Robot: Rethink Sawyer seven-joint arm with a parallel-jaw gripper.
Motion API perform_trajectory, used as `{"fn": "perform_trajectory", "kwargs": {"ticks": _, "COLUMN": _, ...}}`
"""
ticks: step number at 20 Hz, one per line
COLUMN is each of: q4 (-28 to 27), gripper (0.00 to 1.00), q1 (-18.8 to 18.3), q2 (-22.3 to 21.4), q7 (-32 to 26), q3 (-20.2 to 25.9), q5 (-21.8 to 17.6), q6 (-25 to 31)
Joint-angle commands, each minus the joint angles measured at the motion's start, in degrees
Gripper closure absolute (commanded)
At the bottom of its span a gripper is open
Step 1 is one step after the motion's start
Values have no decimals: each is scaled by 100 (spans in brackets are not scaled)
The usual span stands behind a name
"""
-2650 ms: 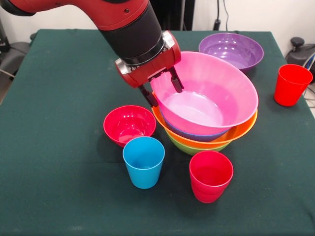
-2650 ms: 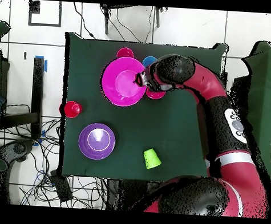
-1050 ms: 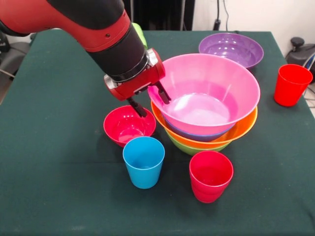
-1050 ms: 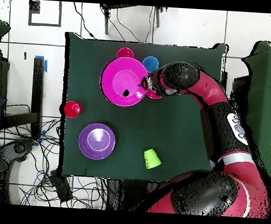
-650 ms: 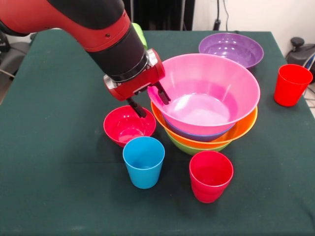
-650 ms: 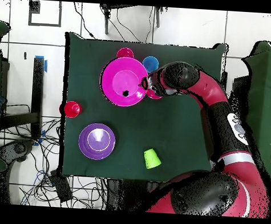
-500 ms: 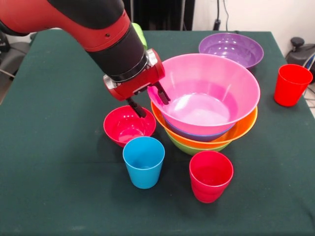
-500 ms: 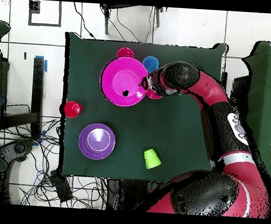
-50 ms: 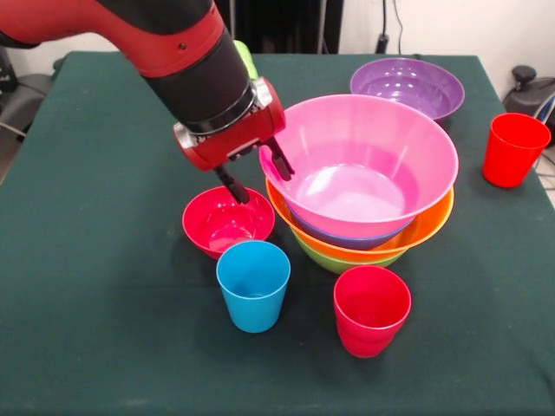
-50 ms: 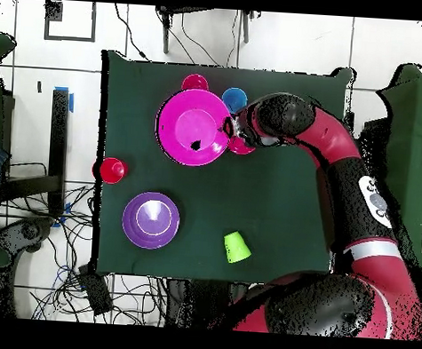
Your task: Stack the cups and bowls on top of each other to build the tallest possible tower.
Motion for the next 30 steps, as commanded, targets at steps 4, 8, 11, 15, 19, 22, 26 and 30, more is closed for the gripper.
{"fn": "perform_trajectory", "kwargs": {"ticks": 4, "q4": 136, "gripper": 0, "q1": -115, "q2": -371, "q7": -245, "q3": 276, "q5": 100, "q6": 880}}
{"fn": "perform_trajectory", "kwargs": {"ticks": 8, "q4": 264, "gripper": 0, "q1": -204, "q2": -533, "q7": -360, "q3": 346, "q5": 173, "q6": 1119}}
{"fn": "perform_trajectory", "kwargs": {"ticks": 11, "q4": 516, "gripper": 0, "q1": -384, "q2": -737, "q7": -558, "q3": 471, "q5": 247, "q6": 1314}}
{"fn": "perform_trajectory", "kwargs": {"ticks": 15, "q4": 724, "gripper": 0, "q1": -634, "q2": -1055, "q7": -714, "q3": 531, "q5": 231, "q6": 1804}}
{"fn": "perform_trajectory", "kwargs": {"ticks": 19, "q4": 927, "gripper": 0, "q1": -894, "q2": -1317, "q7": -1389, "q3": 418, "q5": -430, "q6": 2300}}
{"fn": "perform_trajectory", "kwargs": {"ticks": 22, "q4": 1130, "gripper": 0, "q1": -1049, "q2": -1446, "q7": -1656, "q3": 407, "q5": -787, "q6": 2271}}
{"fn": "perform_trajectory", "kwargs": {"ticks": 26, "q4": 1326, "gripper": 0, "q1": -1222, "q2": -1513, "q7": -1787, "q3": 465, "q5": -1238, "q6": 2041}}
{"fn": "perform_trajectory", "kwargs": {"ticks": 30, "q4": 1214, "gripper": 0, "q1": -1353, "q2": -1350, "q7": -1907, "q3": 555, "q5": -1691, "q6": 1783}}
